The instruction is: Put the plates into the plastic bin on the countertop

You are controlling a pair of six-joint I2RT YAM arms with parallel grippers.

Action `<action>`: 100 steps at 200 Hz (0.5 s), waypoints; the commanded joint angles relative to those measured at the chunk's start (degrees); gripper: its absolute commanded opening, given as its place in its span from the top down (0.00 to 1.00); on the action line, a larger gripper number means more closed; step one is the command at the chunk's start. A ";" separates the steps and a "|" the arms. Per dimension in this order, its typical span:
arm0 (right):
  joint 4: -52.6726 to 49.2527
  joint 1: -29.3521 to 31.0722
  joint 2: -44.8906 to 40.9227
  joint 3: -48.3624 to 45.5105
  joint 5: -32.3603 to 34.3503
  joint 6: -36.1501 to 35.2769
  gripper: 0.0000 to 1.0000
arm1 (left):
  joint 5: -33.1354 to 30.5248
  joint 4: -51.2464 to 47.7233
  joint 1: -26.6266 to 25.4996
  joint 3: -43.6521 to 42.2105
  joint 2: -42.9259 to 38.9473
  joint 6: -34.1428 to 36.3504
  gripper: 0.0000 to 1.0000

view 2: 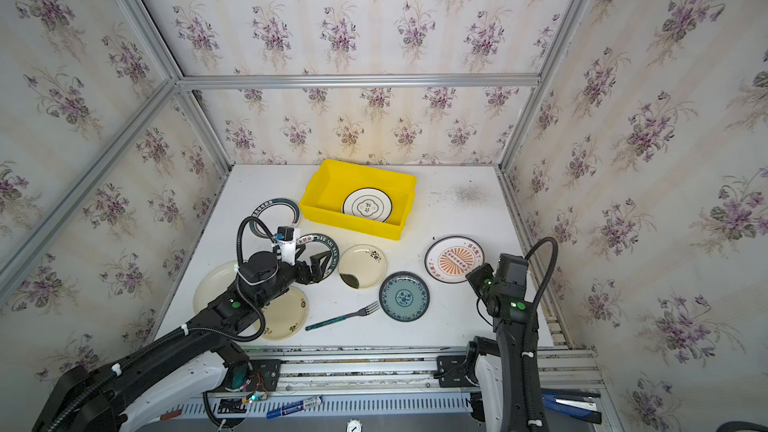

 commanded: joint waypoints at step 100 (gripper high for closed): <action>8.81 3.24 7.56 12.07 -3.14 -1.40 1.00 | -5.67 2.89 0.07 -2.35 -1.92 0.63 0.00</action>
